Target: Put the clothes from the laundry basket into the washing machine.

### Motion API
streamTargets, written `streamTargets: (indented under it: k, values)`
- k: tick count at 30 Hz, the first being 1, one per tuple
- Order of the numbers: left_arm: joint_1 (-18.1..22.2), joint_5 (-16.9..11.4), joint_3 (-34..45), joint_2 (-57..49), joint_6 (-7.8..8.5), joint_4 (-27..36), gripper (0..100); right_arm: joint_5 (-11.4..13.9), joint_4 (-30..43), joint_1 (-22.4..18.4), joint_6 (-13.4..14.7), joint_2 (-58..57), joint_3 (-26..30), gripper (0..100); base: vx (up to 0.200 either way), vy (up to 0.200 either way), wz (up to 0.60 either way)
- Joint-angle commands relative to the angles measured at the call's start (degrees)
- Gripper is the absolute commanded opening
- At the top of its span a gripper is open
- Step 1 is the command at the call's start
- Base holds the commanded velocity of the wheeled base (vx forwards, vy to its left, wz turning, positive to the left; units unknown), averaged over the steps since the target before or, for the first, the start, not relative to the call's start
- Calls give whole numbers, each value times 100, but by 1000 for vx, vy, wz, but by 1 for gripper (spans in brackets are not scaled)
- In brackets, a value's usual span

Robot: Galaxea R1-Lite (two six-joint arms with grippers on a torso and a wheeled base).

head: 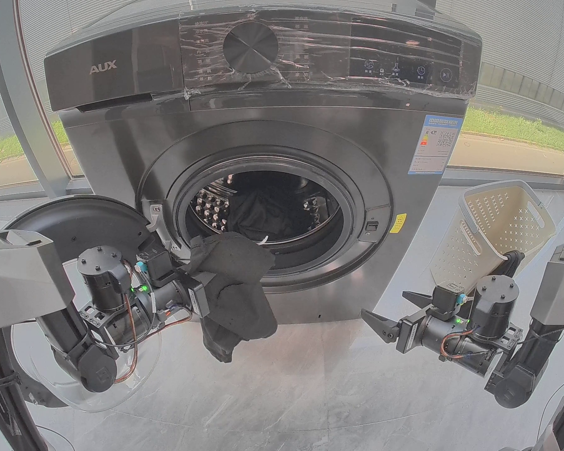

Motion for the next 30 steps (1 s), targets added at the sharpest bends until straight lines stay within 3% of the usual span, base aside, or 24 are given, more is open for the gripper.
streamTargets:
  k: [1,16,22,30]
  values:
    - [78,17,105,-158,64,-38,0,1,-6,9,-7,-117,60,100,0,0,0]
    - [113,34,219,-97,125,-38,0,-16,-15,141,19,-73,104,100,0,0,0]
    - [69,43,228,-79,143,-38,0,-25,-15,237,19,-73,122,100,200,0,0]
    - [-28,52,290,-79,152,-38,0,-34,-15,308,19,-64,122,100,0,0,0]
